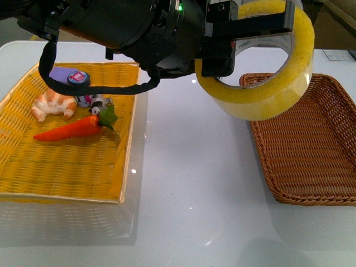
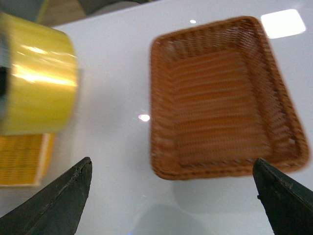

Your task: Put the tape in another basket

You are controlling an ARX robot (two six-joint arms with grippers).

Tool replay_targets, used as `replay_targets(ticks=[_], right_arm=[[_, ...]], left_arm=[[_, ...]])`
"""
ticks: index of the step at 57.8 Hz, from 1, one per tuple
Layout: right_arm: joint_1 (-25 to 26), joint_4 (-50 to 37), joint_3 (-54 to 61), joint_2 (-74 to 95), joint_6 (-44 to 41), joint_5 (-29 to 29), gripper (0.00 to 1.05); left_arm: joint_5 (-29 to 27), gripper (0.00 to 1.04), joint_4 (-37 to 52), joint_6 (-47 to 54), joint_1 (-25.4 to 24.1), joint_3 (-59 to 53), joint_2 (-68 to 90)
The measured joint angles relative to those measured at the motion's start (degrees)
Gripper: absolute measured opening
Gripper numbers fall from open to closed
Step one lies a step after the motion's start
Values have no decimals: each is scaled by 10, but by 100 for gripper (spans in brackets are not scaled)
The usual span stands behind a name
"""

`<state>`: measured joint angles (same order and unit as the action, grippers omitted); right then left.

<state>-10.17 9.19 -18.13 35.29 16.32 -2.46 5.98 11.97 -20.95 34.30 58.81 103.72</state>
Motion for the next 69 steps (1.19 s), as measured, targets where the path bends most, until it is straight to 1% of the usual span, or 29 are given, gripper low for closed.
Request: replay_targets(ticks=[9,20,30,36,55,69], right_arm=[[-21,-134,-8,95,64,97,96],[-22,-289,-7,207,129,162,96],[-21,-401,0,292,177,202,96],[-23,-451,0,326,199,211,96],[-26,-564,0,428,253,225,96],[-26,-605,-8,473,295,231,96]], left_arm=[[2,16,-6,-4,1,0,-2],[8,16,-8,-10,0,0,-2],[15,16,-9,-13,0,0,-2],[16,16,-9,-15,0,0,-2],[24,16,-12,-23,0,0,-2],[29,16,-13,-27,0,0,-2]])
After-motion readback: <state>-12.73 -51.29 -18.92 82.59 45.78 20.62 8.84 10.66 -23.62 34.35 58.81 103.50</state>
